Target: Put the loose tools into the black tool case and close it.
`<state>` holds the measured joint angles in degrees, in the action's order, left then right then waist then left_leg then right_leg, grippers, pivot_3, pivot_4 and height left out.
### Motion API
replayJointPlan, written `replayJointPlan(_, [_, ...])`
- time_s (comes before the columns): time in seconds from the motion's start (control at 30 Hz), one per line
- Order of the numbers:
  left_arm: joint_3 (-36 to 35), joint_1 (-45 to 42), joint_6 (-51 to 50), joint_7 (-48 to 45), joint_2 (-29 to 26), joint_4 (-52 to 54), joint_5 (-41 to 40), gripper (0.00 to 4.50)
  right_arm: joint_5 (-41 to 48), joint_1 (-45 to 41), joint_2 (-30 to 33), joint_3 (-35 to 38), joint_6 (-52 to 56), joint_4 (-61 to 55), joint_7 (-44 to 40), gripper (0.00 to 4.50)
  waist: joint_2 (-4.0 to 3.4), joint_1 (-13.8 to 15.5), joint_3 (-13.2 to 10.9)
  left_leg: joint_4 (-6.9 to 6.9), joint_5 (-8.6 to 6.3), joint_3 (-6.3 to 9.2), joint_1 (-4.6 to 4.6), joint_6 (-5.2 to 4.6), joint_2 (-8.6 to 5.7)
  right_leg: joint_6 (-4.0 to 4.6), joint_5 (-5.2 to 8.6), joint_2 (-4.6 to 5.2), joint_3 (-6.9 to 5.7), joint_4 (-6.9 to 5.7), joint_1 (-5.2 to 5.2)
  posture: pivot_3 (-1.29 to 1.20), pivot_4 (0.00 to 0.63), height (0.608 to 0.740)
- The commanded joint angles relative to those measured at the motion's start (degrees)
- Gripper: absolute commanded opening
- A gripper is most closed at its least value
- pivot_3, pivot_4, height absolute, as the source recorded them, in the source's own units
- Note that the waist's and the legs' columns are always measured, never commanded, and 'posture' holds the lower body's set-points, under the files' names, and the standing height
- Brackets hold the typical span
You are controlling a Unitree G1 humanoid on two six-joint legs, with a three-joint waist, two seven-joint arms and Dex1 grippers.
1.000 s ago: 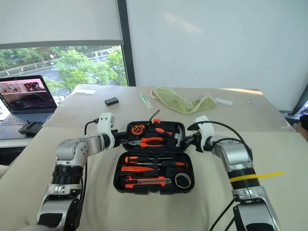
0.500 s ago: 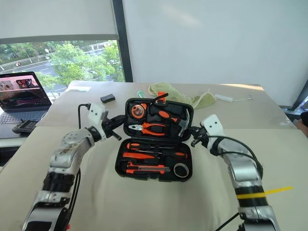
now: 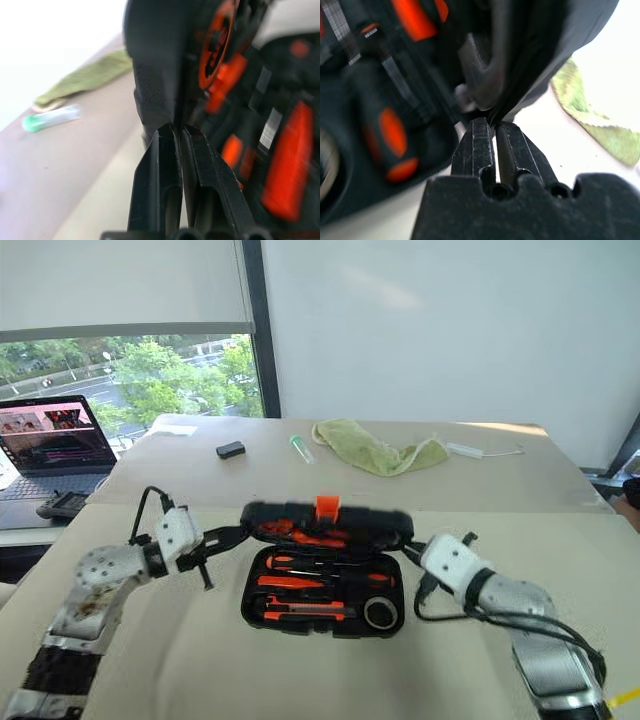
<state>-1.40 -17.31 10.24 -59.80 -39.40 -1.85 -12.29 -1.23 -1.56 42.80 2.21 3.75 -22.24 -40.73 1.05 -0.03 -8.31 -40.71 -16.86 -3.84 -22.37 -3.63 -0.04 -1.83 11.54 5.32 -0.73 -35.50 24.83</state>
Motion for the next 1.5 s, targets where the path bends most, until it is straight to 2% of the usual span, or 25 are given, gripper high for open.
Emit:
replayJointPlan(0.03, [3.4,4.6,5.5,-6.5,-2.7,-1.2,1.2,0.0,-2.1,6.1,3.7,-1.1,-8.7,-6.4,-3.6,0.05,-0.07,0.0,0.0,0.03,-0.02,0.0,0.14,0.01,0.01,0.01,0.03,-0.01,-0.01,0.04,-0.15,0.0,0.15,0.74])
replayJointPlan(0.13, [0.5,7.0,1.0,-6.3,-5.0,-3.4,-1.3,0.0,-2.7,11.6,6.6,3.1,-8.7,-6.1,-3.7,0.05,-0.02,-0.1,0.2,0.17,-0.31,0.0,0.79,-0.03,0.15,0.02,0.17,-0.04,-0.07,0.24,-0.81,0.0,0.15,0.74])
replayJointPlan(0.2, [-0.3,7.9,-1.7,-7.2,-6.0,-3.8,-3.5,0.0,-2.1,12.7,7.1,5.3,-7.3,-5.6,-3.3,0.05,0.05,-0.1,0.3,0.21,-0.36,-0.03,0.88,-0.05,0.17,0.01,0.18,-0.02,-0.05,0.23,-0.85,0.0,0.15,0.74])
replayJointPlan(0.27, [-1.0,8.6,-4.1,-7.7,-7.0,-4.9,-5.1,0.0,-2.5,14.1,8.1,7.1,-8.1,-4.6,-3.3,0.82,0.05,-0.1,0.4,0.21,-0.36,-0.06,0.94,-0.04,0.19,0.01,0.18,-0.03,-0.04,0.23,-0.87,0.0,0.15,0.74])
replayJointPlan(0.4, [-2.1,9.5,-11.4,-8.2,-9.2,-5.9,-8.3,0.0,-1.3,19.0,9.9,10.4,-7.6,-5.5,-5.9,2.04,0.09,-0.8,0.4,0.35,-0.36,-0.18,1.03,0.0,0.23,0.07,0.21,-0.05,0.05,0.16,-0.81,0.0,0.15,0.74])
replayJointPlan(0.53, [-3.2,10.1,-14.8,-9.3,-10.3,-7.2,-10.0,0.0,1.4,23.1,9.3,12.5,-6.4,-6.8,-7.7,2.04,0.12,-1.2,0.4,0.8,-0.25,-0.34,1.29,0.18,0.31,0.3,0.35,-0.24,0.24,0.07,-0.73,0.0,0.15,0.74])
replayJointPlan(0.6, [-3.4,10.9,-14.9,-11.0,-11.2,-7.9,-9.9,0.0,1.7,24.5,8.9,13.5,-5.9,-7.3,-8.0,2.04,0.45,-0.7,0.2,0.82,-0.17,-0.33,1.23,0.32,0.36,0.35,0.42,-0.26,0.17,-0.15,-0.6,0.0,0.15,0.74])
replayJointPlan(0.7, [-4.8,12.1,-16.5,-13.0,-12.0,-8.9,-11.0,0.0,7.6,24.5,6.4,14.3,0.5,-10.6,-7.6,2.04,0.56,0.2,0.2,0.74,-0.15,-0.29,1.18,0.35,0.4,0.4,0.45,-0.23,0.08,-0.21,-0.59,0.0,0.15,0.74])
replayJointPlan(0.8, [-7.4,10.7,-20.4,-10.1,-10.9,-10.4,-12.7,0.68,14.2,24.4,5.2,12.9,7.5,-15.6,-8.7,2.1,0.56,0.8,0.2,0.73,-0.16,-0.28,1.16,0.33,0.39,0.4,0.45,-0.12,0.08,-0.19,-0.59,0.0,0.15,0.74])
replayJointPlan(0.83, [-7.8,10.9,-21.6,-10.2,-10.7,-9.6,-13.5,0.99,16.1,24.0,4.8,12.2,9.9,-17.0,-8.7,1.84,0.57,0.8,0.1,0.73,-0.16,-0.27,1.16,0.33,0.4,0.41,0.45,-0.09,0.05,-0.2,-0.58,0.0,0.15,0.74])
replayJointPlan(0.9, [-8.1,11.3,-23.5,-10.2,-10.4,-7.5,-14.3,1.03,18.4,24.0,5.1,10.2,13.3,-19.1,-9.4,1.36,0.58,0.8,0.2,0.73,-0.16,-0.23,1.15,0.33,0.42,0.41,0.45,-0.07,0.02,-0.19,-0.59,0.0,0.15,0.74])
replayJointPlan(1.03, [-7.3,9.9,-26.6,-7.8,-8.9,-4.0,-14.5,0.02,18.6,25.5,7.4,5.2,17.6,-21.4,-11.8,0.03,0.58,0.9,0.1,0.74,-0.18,-0.21,1.12,0.31,0.41,0.41,0.46,0.0,0.01,-0.18,-0.59,0.0,0.15,0.74])
replayJointPlan(1.23, [-5.1,7.7,-31.4,-4.2,-6.4,2.2,-14.2,0.02,20.1,20.1,7.6,-3.2,22.0,-22.9,-12.9,0.03,0.63,0.8,0.1,0.68,-0.18,-0.19,1.08,0.31,0.41,0.42,0.45,-0.04,-0.01,-0.17,-0.59,0.0,0.15,0.74])
replayJointPlan(1.33, [-3.3,9.5,-32.2,-5.1,-7.2,6.3,-13.5,0.02,19.3,11.4,3.4,-9.1,22.9,-18.9,-11.3,0.03,0.76,0.1,0.1,0.71,-0.18,-0.2,1.12,0.32,0.43,0.42,0.45,-0.1,0.03,-0.16,-0.59,0.0,0.15,0.74])
replayJointPlan(1.5, [-3.1,13.5,-38.3,-1.9,-7.4,14.6,-15.2,0.02,13.6,-3.2,-3.4,-12.8,24.2,-7.5,-6.0,0.03,1.07,-1.2,0.1,0.76,-0.02,-0.2,1.27,0.62,0.78,0.77,0.36,-0.47,0.07,-0.17,-0.6,0.0,0.15,0.74])
